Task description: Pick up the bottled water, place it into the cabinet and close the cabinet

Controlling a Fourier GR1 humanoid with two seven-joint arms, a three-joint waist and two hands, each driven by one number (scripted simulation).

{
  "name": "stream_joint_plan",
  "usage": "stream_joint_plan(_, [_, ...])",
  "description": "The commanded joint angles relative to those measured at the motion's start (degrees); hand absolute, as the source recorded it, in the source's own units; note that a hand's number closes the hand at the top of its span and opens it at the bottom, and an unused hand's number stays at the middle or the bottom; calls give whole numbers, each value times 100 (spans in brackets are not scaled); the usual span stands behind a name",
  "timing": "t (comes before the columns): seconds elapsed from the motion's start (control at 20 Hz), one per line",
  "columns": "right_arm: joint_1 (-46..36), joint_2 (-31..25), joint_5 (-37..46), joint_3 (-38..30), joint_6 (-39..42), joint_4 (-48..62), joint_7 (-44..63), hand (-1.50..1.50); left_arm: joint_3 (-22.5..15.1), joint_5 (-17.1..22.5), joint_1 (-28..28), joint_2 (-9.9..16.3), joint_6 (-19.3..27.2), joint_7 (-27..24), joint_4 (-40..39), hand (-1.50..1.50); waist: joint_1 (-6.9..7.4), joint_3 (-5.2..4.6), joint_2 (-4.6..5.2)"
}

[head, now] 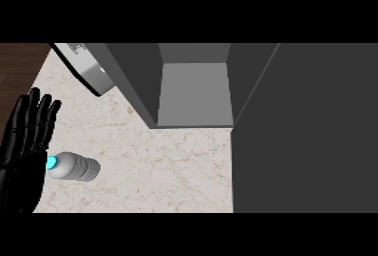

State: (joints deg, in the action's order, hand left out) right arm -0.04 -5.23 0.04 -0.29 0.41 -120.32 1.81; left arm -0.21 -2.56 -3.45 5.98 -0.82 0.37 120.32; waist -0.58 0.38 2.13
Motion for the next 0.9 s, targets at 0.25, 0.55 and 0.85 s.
stream_joint_plan(0.25, [1277, 92, 108, 323, 227, -858, -349, -150, 2050, 2147, -718, 836, -1219, -1001, -252, -150, 61, -46, -239])
stream_joint_plan(0.55, [1449, 7, -344, 1133, 739, -1477, 461, -150, 1987, 3649, -1201, 733, -1202, 719, 543, -150, 81, -39, -238])
stream_joint_plan(0.85, [1541, 123, -14, 1528, 521, -2059, 972, -150, 2904, 4584, -1723, 1007, -1306, 1288, 966, -150, 84, -39, -229])
